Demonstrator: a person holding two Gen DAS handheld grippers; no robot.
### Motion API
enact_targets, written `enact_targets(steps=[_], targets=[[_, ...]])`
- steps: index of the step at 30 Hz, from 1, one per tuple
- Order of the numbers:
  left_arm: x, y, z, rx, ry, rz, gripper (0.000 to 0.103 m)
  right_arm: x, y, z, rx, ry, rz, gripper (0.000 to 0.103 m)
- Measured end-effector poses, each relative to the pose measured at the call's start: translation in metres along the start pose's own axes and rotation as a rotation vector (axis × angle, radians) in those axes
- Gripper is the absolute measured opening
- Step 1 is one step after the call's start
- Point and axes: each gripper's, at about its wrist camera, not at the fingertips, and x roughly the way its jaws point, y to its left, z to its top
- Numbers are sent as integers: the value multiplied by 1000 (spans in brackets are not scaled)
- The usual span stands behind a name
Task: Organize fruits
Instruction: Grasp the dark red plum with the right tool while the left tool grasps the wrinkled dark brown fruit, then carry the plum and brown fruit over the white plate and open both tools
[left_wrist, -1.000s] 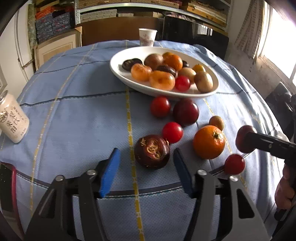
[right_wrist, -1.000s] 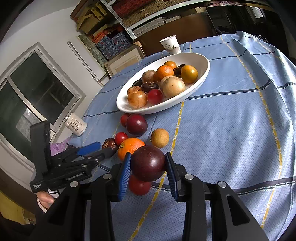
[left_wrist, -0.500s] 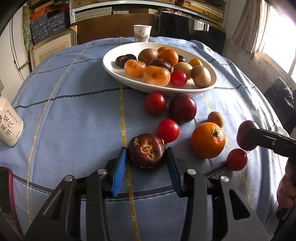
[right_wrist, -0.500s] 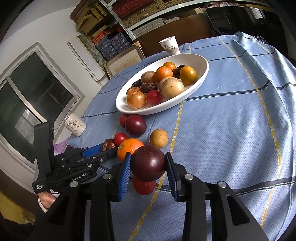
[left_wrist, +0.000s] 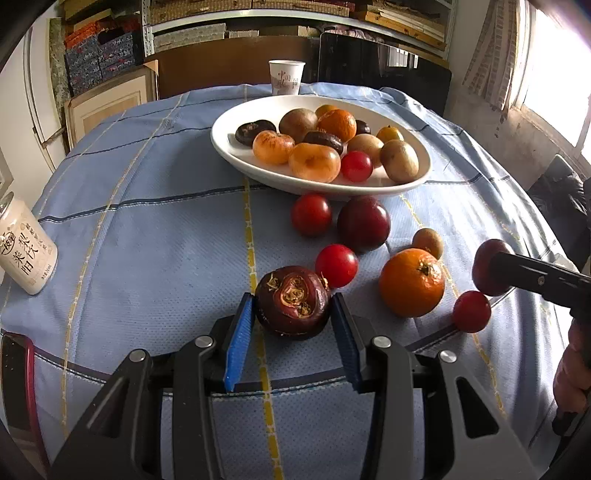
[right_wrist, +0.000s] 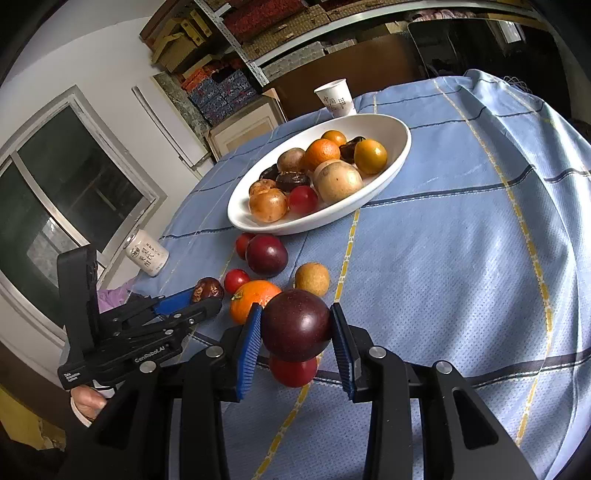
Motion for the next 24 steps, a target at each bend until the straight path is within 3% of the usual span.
enact_targets(steps=[5, 10, 15, 24], targets=[[-7, 2, 0, -12, -16, -1, 42, -3, 5, -1, -34, -24, -5, 37], [-25, 10, 6, -52, -71, -68, 42, -4, 12, 5, -70, -36, -1, 37], [-34, 12, 15, -59, -95, -79, 42, -1, 17, 22, -99, -45, -16, 37], [-13, 8, 71, -63, -129, -65, 42, 23, 24, 70, -115, -151, -42, 37]])
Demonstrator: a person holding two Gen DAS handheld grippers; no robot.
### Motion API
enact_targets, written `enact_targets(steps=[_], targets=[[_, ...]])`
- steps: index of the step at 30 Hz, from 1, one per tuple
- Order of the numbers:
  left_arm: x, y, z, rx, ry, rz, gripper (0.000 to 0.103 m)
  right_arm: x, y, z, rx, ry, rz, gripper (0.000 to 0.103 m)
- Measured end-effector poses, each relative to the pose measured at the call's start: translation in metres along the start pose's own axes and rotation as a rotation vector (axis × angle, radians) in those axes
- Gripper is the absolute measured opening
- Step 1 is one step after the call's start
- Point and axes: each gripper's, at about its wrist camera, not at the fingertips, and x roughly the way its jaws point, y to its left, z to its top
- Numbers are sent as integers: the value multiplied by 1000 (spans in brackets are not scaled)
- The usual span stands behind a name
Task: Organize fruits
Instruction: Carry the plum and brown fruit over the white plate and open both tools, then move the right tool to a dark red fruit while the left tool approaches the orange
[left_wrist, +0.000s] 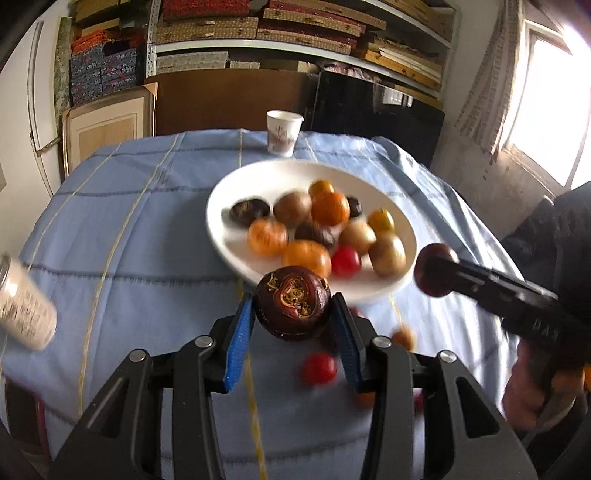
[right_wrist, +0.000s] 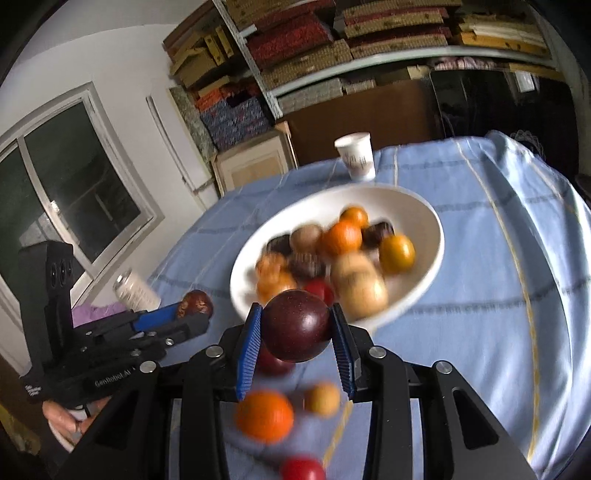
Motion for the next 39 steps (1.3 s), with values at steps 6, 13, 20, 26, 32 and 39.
enact_targets(steps=[6, 13, 20, 26, 32, 39], targets=[[40, 9, 38, -55, -9, 24, 42, 37, -5, 25, 14, -28, -39, 37], [70, 20, 61, -84, -18, 56, 42, 58, -8, 39, -11, -30, -70, 37], [63, 17, 68, -114, -71, 92, 73, 62, -16, 43, 21, -32, -77, 52], [25, 8, 63, -89, -132, 151, 94, 31, -7, 42, 3, -61, -45, 57], [-12, 13, 14, -112, -148, 186, 95, -2, -6, 7, -29, -19, -16, 58], [-11, 17, -43, -149, -20, 183, 95, -10, -6, -50, -73, 130, -42, 58]])
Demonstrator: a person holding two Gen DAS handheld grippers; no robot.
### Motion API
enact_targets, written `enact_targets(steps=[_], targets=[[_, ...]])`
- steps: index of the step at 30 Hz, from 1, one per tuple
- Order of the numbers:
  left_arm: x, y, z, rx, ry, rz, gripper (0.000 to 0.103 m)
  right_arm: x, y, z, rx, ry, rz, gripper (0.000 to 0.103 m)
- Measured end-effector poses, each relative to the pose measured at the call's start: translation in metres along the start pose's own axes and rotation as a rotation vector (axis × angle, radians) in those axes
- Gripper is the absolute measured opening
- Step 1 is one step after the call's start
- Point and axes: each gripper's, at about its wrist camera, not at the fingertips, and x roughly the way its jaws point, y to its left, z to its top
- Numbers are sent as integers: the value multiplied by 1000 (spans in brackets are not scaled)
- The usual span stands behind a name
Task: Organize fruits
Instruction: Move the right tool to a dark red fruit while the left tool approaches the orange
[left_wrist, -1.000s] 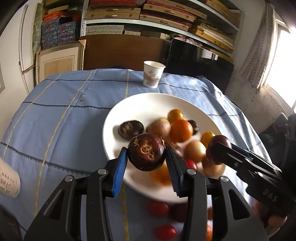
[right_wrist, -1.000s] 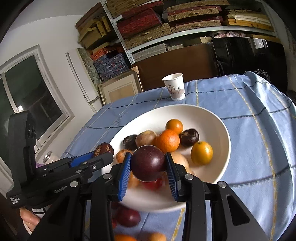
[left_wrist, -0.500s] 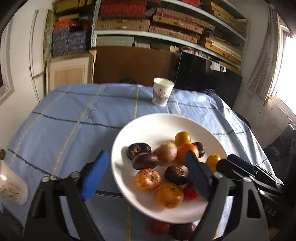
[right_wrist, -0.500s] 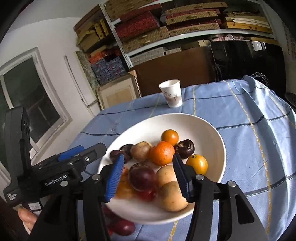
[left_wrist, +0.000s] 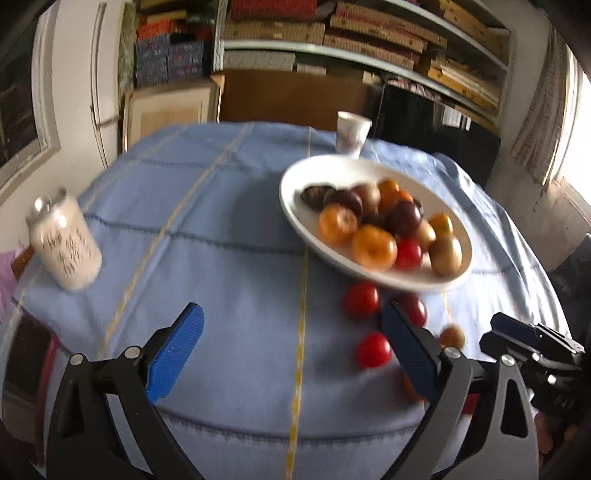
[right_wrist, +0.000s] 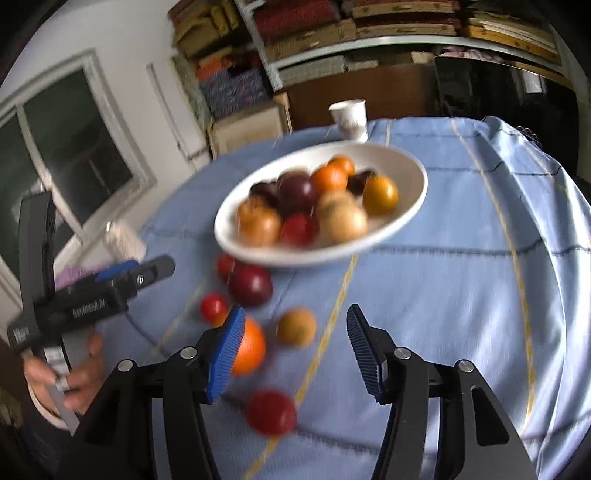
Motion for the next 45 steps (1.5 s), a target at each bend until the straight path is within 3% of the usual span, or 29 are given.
enact_targets(steps=[3, 8, 13, 25, 42, 45], targets=[[-4, 3, -7, -14, 10, -17, 96, -2, 9, -9, -54, 37, -16, 58], [-4, 3, -7, -3, 1, 32, 96, 0, 19, -18, -101, 94, 4, 58], [-2, 10, -3, -38, 22, 2, 96, 3, 33, -28, -173, 129, -25, 58], [-1, 9, -3, -33, 28, 20, 96, 8, 28, -35, -175, 186, -64, 58], [-1, 6, -4, -24, 32, 19, 96, 10, 34, -38, -218, 178, -89, 58], [-1, 6, -5, -23, 33, 19, 96, 12, 37, -39, -237, 186, -91, 63]])
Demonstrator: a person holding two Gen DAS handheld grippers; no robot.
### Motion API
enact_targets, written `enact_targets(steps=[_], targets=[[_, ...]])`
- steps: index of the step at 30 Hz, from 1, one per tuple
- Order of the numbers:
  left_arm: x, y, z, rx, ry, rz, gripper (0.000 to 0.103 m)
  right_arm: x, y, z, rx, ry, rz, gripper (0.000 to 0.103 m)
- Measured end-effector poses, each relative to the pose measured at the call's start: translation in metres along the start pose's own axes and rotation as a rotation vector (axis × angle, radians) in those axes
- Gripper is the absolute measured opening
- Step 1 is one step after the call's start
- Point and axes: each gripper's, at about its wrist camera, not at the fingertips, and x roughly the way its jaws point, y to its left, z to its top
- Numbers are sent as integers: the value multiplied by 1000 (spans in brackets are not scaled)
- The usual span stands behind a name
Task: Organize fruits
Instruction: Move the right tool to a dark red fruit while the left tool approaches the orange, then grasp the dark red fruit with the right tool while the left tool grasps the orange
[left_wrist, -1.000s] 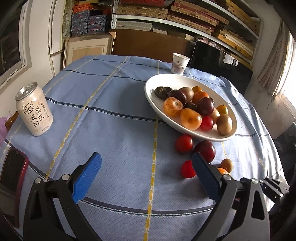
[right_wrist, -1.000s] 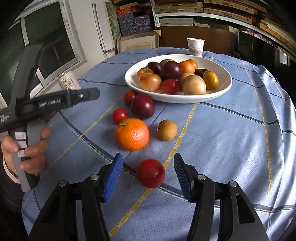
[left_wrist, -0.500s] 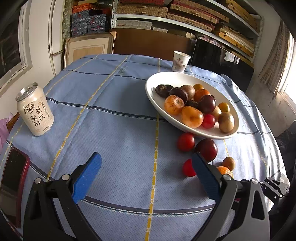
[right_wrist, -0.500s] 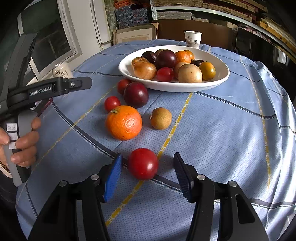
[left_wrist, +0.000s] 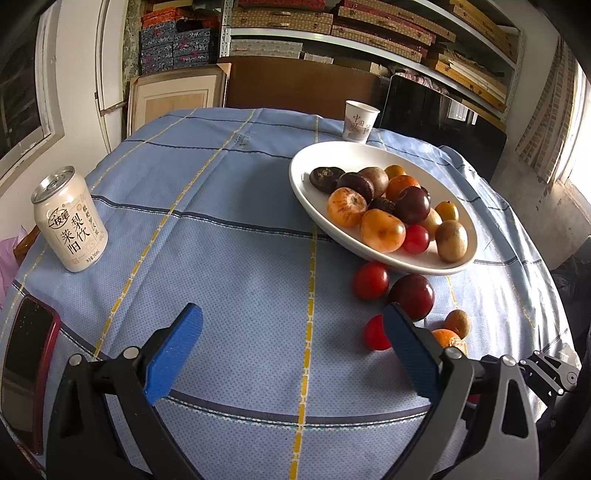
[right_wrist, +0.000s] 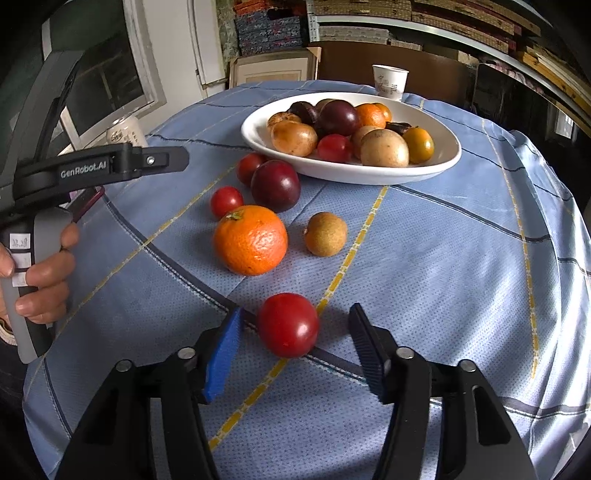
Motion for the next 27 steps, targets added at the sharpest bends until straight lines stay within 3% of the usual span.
enact_targets(steps=[6, 9, 13, 15, 19, 24, 25, 26, 27], targets=[[1, 0, 0, 0, 0, 0, 96, 1, 1, 1, -9, 6, -7, 64], [1, 0, 0, -3, 0, 2, 96, 1, 3, 0, -26, 5, -43, 55], [2, 2, 0, -8, 1, 8, 96, -3, 8, -2, -63, -1, -33, 31], [2, 2, 0, -10, -2, 11, 96, -4, 7, -2, -65, -5, -27, 30], [0, -3, -1, 14, -8, 0, 96, -13, -18, 3, 75, -47, 50, 30], [-11, -36, -13, 151, -18, -108, 95, -19, -46, 5, 215, -97, -17, 30], [-14, -44, -16, 182, -24, -128, 93, -19, -51, 4, 238, -93, -26, 30], [-16, -53, -21, 225, -28, -152, 81, -18, -53, 4, 253, -87, -27, 30], [-17, -59, -24, 256, -25, -174, 75, -17, -56, 3, 265, -80, -23, 30]])
